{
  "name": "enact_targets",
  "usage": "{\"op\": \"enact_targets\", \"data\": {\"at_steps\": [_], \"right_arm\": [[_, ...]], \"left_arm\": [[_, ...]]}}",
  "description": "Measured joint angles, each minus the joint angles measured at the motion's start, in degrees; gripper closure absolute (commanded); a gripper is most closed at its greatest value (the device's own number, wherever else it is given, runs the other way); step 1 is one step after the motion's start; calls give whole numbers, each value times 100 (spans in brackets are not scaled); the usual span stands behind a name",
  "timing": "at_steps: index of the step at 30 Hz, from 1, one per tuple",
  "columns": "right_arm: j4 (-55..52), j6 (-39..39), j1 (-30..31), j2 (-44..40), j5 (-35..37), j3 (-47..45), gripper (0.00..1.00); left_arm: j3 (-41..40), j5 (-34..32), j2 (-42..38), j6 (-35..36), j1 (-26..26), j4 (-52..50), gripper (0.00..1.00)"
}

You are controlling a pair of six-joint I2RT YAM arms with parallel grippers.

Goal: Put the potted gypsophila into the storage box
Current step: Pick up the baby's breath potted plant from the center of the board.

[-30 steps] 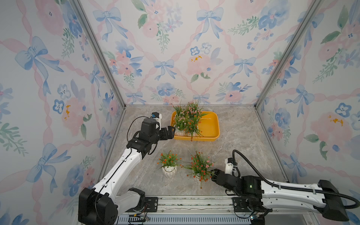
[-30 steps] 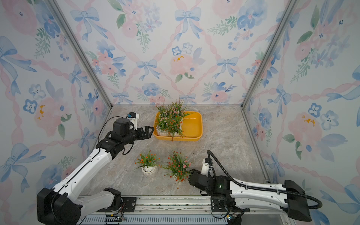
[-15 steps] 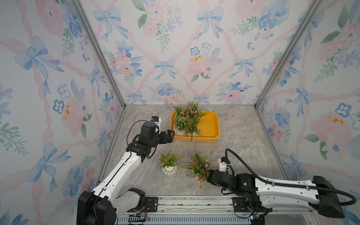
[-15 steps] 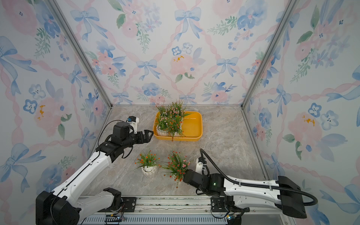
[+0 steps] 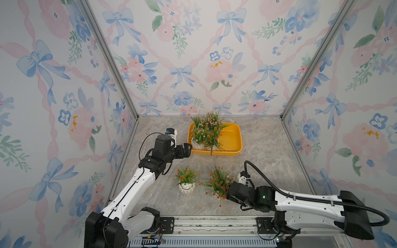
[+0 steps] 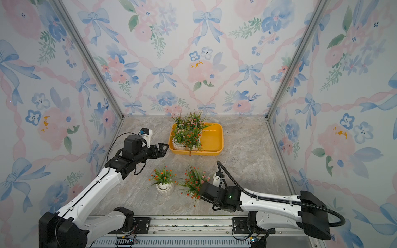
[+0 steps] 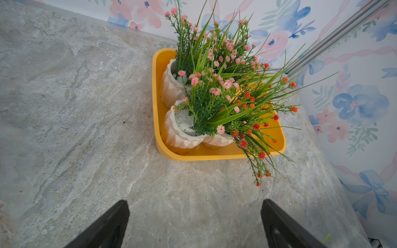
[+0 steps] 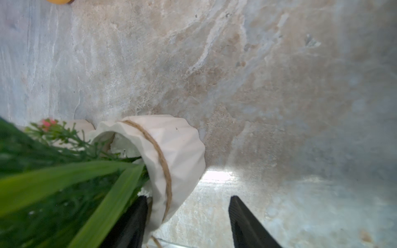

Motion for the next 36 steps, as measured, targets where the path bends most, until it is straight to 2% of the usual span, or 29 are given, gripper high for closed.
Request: {"op": "enact_targets", "data": {"at_steps": [3,16,21,24,31,36], "right_arm": [[-214,-68,-149,225,-138,269,55],[-835,-645,-483,1683,-686,1530,76],[-1025,-868,-581,1878,-706,1808,87],[-1154,-940,-636,1873,-713,1847,97],[-1220,-1167,-815,1871,-824,1878,100],[-1725,-1469,-1034,1871,-743,2114,100]], "left_arm": [[0,-4,0,2,0,0,2],[-221,-114,-201,107,149,0,2],[-221,-153,-201,111,162,0,2],[-221,-155,-201,111,186,0,2],[-221,-214,-199,111,260,0,2],[-221,-284,-170,111,323,0,2]]}}
